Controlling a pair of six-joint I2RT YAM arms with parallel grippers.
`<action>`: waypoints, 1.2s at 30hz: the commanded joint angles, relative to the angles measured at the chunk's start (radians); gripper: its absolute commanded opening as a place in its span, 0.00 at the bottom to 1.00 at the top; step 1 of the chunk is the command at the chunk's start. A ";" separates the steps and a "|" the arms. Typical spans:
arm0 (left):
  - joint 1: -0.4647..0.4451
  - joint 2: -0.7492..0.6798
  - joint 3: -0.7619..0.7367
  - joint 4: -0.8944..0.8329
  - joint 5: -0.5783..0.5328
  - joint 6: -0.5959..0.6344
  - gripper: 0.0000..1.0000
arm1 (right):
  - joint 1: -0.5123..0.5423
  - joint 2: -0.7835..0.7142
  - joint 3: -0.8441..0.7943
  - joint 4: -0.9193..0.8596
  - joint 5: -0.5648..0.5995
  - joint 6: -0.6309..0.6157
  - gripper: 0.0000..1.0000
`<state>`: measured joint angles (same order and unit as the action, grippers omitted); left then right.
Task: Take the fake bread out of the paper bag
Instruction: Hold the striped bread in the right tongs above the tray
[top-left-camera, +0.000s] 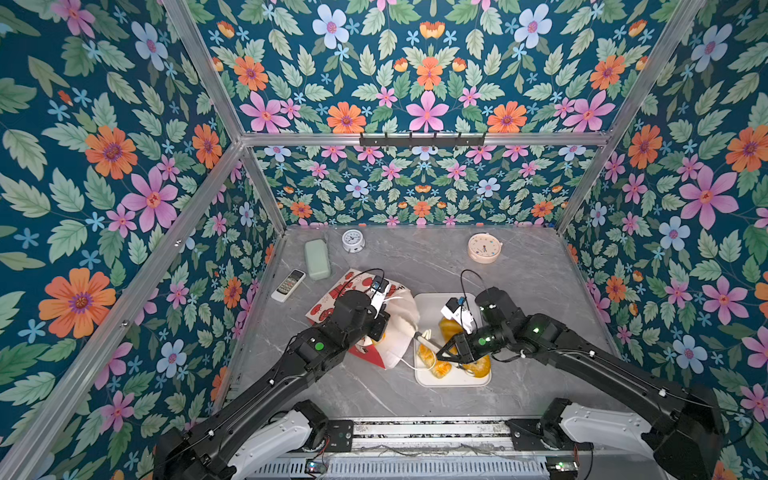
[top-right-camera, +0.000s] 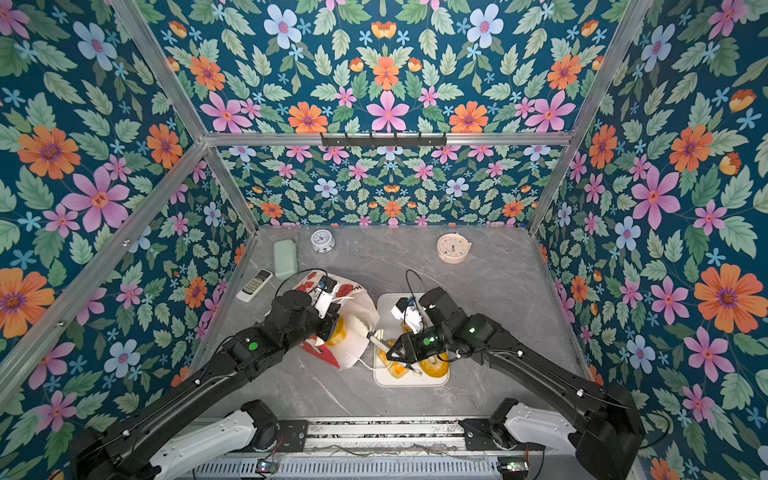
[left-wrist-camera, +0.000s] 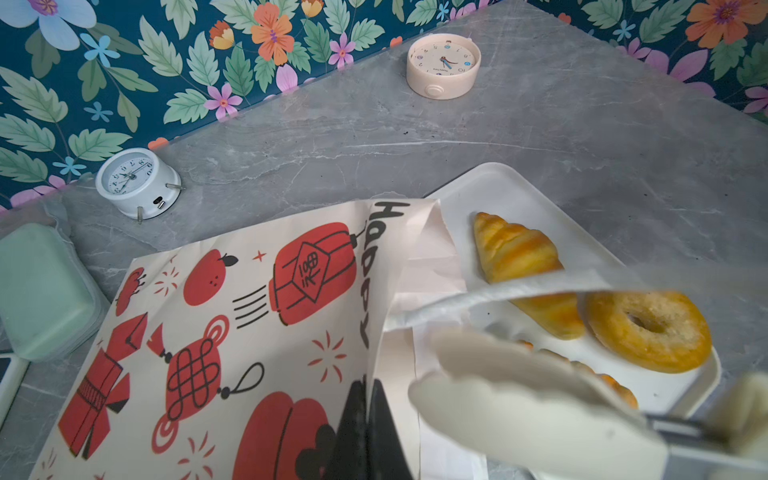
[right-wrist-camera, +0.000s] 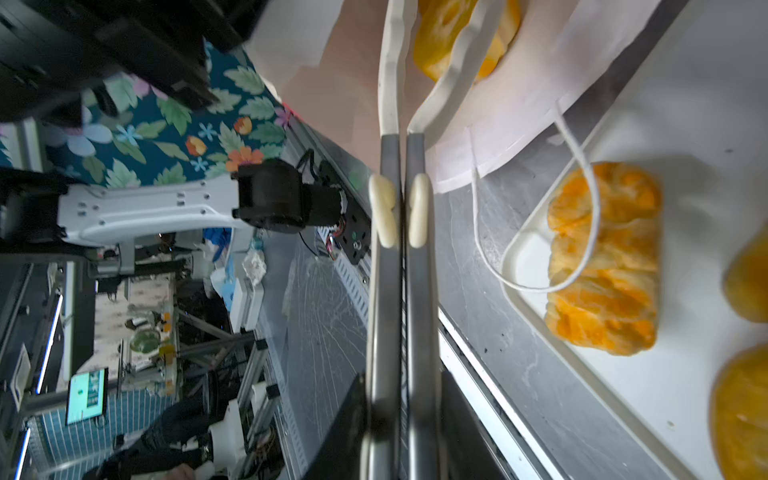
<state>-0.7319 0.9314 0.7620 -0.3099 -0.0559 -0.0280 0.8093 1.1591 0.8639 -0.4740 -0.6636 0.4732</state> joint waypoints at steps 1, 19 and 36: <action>0.002 0.000 0.001 0.038 0.022 -0.003 0.00 | 0.045 0.031 -0.016 0.038 0.046 -0.041 0.00; 0.001 0.008 0.009 0.037 0.030 -0.010 0.00 | 0.044 0.145 0.027 0.118 0.068 -0.017 0.32; 0.001 -0.028 -0.016 0.041 0.028 -0.014 0.00 | 0.043 0.241 0.118 0.136 0.068 -0.022 0.35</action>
<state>-0.7319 0.9077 0.7410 -0.3042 -0.0280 -0.0399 0.8513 1.3933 0.9676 -0.3702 -0.5777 0.4625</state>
